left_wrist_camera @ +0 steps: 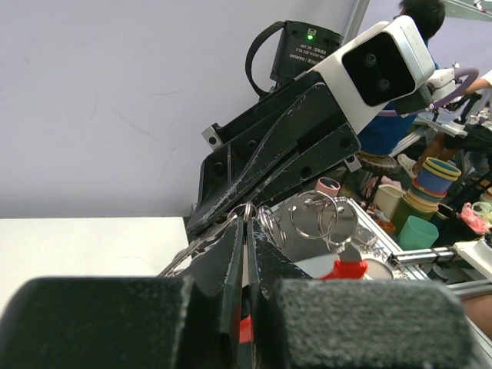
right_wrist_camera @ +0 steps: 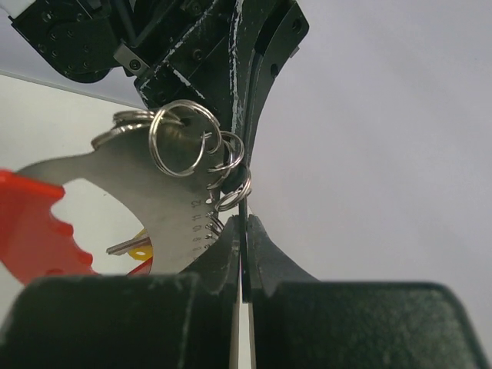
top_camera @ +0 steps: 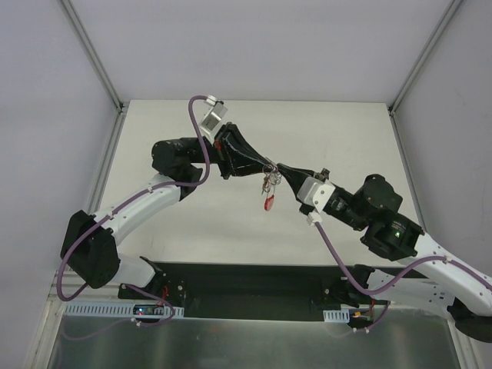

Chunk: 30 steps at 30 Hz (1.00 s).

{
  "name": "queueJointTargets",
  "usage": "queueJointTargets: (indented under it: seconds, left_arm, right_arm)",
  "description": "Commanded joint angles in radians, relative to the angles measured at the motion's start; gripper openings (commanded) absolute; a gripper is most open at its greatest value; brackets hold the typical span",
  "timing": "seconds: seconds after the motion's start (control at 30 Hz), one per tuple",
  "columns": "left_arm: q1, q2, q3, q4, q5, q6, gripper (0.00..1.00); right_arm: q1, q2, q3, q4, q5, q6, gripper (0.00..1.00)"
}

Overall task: Remove the keys from the keyring
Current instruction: Adjust the key on the keyring.

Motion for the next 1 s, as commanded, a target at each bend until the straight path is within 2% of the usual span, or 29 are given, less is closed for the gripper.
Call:
queueJointTargets:
  seconds: [0.0,0.3,0.97]
  left_arm:
    - [-0.005,0.028,0.025,0.394,-0.052,-0.033,0.00]
    - [-0.005,0.032,0.064,0.394,-0.095,-0.108,0.00]
    - [-0.005,0.034,0.042,0.394,-0.144,-0.103,0.00]
  right_arm:
    - [0.003,-0.024,0.057,0.046,-0.025,0.020,0.01]
    - [0.003,-0.024,0.054,0.051,-0.023,0.020,0.01]
    - [0.003,0.008,0.073,0.051,0.035,0.072,0.01]
